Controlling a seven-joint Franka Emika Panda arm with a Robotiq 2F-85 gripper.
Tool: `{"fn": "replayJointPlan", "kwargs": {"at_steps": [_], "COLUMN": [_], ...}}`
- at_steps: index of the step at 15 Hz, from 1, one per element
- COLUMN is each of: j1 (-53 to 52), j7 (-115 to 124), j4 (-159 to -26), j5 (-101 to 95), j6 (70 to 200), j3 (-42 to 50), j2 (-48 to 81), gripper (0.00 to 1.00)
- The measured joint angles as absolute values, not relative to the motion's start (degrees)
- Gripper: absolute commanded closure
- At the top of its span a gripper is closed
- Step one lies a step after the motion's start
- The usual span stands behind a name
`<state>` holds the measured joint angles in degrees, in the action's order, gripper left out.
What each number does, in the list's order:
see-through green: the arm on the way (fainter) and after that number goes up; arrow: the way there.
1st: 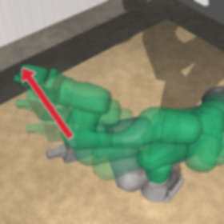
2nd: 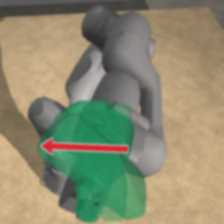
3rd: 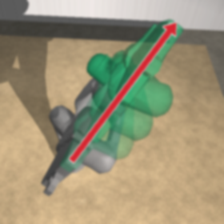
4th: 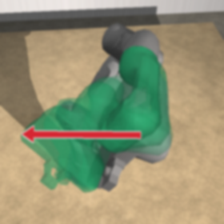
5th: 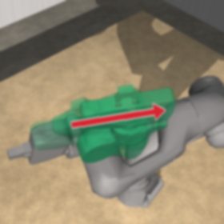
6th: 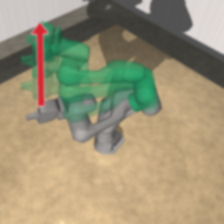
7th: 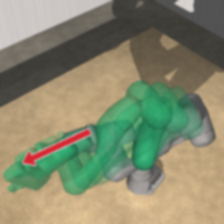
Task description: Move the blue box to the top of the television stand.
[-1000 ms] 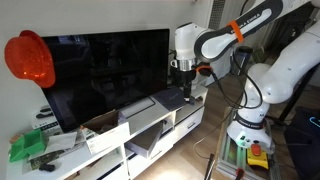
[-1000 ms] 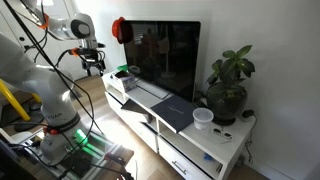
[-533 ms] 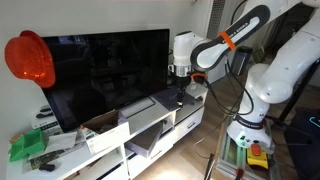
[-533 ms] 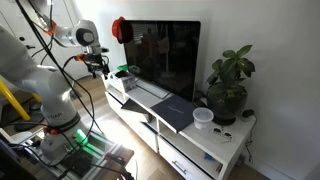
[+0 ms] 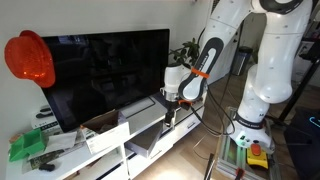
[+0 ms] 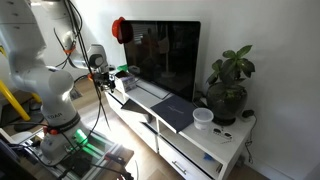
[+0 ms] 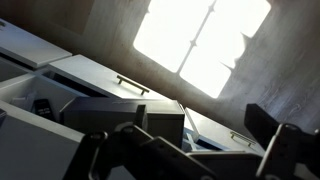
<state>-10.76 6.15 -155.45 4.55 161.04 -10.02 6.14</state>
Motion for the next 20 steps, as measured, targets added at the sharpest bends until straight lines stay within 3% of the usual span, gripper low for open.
{"fn": "replayJointPlan", "kwargs": {"at_steps": [7,15,20], "j1": [-11.1,-11.3,-14.8], "j7": [5.9,5.9,6.3], "j4": [-142.5,-140.3,-137.3], "j5": [2.5,2.3,2.3], "j6": [171.8,172.0,177.1], "j3": [-7.8,-7.6,-2.8], "j2": [29.7,32.1,37.1], "gripper": [0.0,0.0,0.0]}}
